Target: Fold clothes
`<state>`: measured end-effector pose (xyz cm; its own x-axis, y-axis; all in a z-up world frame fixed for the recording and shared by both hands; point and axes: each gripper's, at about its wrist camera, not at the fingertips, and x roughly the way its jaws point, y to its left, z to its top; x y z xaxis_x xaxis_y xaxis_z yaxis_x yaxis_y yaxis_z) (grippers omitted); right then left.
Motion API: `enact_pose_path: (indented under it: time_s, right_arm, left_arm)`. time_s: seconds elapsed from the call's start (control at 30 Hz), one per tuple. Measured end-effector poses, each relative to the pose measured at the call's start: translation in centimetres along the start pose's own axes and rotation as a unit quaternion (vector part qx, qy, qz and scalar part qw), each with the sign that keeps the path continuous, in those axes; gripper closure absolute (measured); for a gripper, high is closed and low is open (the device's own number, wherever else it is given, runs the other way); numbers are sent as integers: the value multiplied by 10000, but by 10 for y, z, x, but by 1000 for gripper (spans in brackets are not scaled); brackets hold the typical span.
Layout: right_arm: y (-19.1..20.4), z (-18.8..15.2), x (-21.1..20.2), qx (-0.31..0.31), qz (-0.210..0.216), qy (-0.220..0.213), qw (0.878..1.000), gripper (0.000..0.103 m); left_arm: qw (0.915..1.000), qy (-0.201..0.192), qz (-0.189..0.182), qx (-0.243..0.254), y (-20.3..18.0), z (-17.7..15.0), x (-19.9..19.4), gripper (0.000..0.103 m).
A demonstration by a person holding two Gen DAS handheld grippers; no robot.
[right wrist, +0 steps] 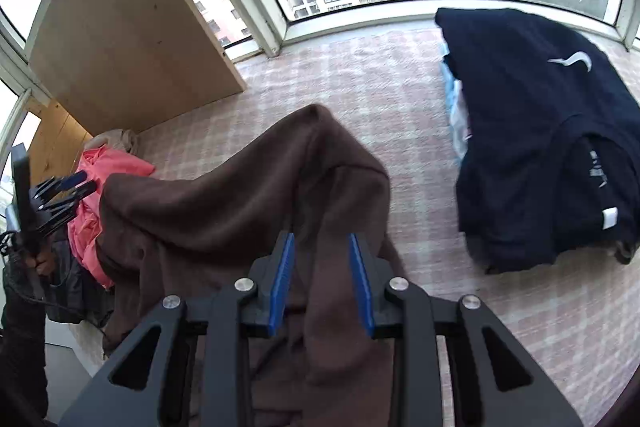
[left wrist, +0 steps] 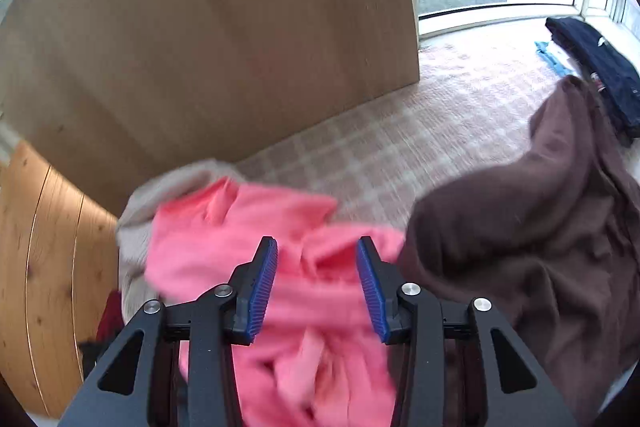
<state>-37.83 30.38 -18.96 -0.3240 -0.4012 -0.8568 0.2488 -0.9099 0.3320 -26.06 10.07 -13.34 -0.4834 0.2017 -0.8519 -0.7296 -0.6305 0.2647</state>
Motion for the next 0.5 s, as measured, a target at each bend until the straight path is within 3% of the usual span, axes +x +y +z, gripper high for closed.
enact_pose_path:
  time_s: [0.13,0.33,0.43,0.5]
  right_arm:
    - [7,-16,16,-158,-250,139,9995,75]
    - [-17,-25,29,70,-657,363,9972,75]
    - [-26,-21,24,160,-754,276,9966,75]
    - [-27,-14,20,144,-674,193,9974,74]
  left_arm:
    - [9993,365,34,-22,-2,-9,46,63]
    - [9959,583,688,-53,39,-58,51,68]
    - [9905,649,1118,-469,78,-71,47,66]
    - [9862,702,1179,-927,109,-75,42,64]
